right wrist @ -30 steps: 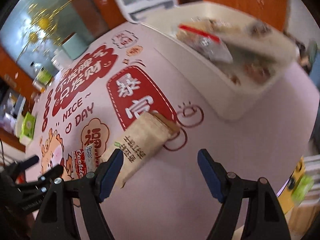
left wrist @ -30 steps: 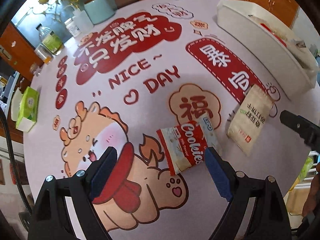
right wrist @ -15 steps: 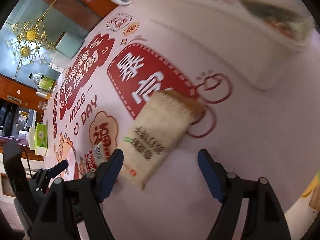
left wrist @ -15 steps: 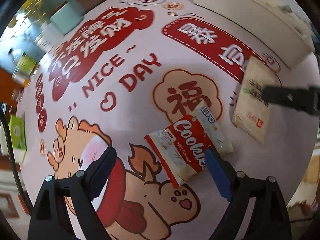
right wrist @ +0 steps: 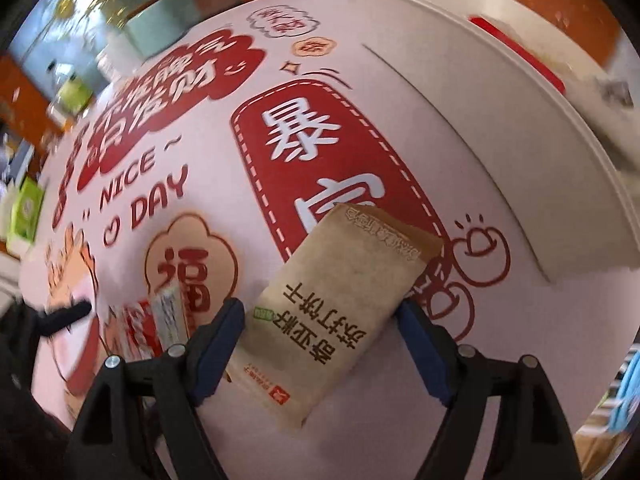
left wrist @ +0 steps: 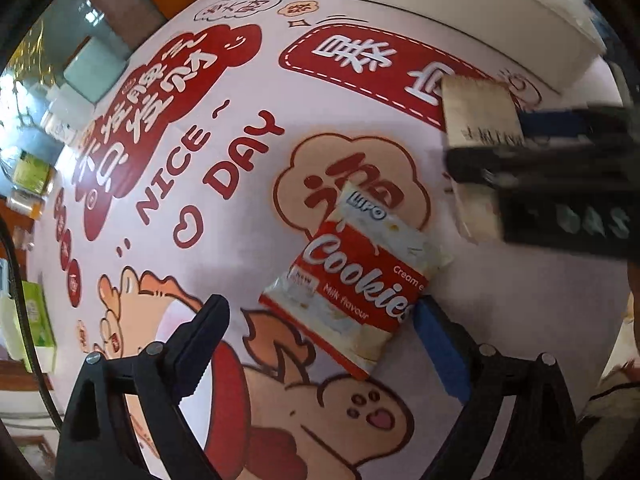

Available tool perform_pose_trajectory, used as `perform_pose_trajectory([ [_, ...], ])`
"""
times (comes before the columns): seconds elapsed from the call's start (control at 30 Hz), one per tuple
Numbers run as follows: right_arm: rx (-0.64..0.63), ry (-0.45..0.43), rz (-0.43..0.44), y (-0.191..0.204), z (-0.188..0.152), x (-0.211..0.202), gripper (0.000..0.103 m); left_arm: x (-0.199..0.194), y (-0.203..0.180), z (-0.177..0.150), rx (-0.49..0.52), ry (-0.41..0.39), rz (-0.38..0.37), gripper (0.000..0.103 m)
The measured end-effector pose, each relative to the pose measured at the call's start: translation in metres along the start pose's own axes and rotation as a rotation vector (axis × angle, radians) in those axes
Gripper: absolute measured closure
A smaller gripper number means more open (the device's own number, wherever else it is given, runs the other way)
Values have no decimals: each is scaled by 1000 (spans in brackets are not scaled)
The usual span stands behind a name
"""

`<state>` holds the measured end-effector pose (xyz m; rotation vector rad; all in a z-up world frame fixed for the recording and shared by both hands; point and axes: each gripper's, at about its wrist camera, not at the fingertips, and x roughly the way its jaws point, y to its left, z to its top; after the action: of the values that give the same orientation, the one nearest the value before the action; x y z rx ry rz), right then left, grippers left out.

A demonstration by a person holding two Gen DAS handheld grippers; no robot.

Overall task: Organize snacks
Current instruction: 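Grasp the red Cookies pack with the left tool while the right tool grasps the beige biscuit bag, then carry the Cookies pack and biscuit bag into the white bin and open both tools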

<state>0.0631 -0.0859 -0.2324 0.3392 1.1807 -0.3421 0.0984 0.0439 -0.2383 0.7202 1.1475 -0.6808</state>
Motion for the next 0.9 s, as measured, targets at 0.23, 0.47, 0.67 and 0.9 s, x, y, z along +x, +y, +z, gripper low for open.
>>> perform_pose_trajectory([
  [0.23,36,10,116,-29,-2,-8,59,17,23,14,-150,37,-106,7],
  [0.47,90,56,177,-36,2,-8,42,21,29,17,-234,46,-119,11],
  [0.67,114,60,158,-17,9,-3,14,10,18,22,-232,11,-111,51],
  [0.9,-90,25,-86,23,12,9,29,4,18,19,-280,14,-81,59],
])
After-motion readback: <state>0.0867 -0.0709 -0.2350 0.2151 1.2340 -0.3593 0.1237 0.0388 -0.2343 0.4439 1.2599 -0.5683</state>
